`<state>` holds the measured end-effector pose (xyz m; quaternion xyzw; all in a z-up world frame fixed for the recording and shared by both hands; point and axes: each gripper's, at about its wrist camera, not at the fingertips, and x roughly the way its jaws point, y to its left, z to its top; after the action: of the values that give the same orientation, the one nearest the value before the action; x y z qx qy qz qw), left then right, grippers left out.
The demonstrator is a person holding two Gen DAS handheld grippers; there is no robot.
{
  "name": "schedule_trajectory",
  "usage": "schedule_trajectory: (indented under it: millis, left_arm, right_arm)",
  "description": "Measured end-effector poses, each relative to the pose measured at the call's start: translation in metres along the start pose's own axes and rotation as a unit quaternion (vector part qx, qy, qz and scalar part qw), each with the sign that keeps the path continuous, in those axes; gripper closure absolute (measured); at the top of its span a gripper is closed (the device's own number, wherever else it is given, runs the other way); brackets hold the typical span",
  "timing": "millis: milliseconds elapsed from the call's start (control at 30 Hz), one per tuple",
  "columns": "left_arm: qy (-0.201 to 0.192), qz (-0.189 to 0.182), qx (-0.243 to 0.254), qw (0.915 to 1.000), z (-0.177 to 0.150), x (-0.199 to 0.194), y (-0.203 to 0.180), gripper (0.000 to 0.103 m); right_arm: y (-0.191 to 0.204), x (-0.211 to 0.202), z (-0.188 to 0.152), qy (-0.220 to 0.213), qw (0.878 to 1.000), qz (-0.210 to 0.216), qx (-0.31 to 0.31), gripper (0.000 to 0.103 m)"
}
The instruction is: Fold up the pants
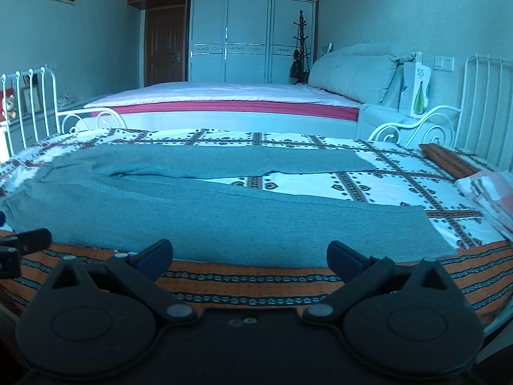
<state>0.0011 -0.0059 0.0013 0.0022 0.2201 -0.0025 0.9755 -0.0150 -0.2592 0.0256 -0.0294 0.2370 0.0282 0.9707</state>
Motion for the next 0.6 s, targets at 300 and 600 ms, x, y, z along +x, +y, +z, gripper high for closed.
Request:
schedule_trajectory:
  millis: [300,600]
  left_arm:
    - [0.006,0.000,-0.006,1.0000,0.003,0.000,0.004,0.000]
    - [-0.015,0.015,-0.041,0.9989,0.048,0.014,0.045,0.000]
  right_arm:
    - [0.008,0.003,0.005,0.000,1.000,0.011,0.005,0.006]
    - [0.003,0.019,0.038,-0.006,0.999,0.047,0.001,0.006]
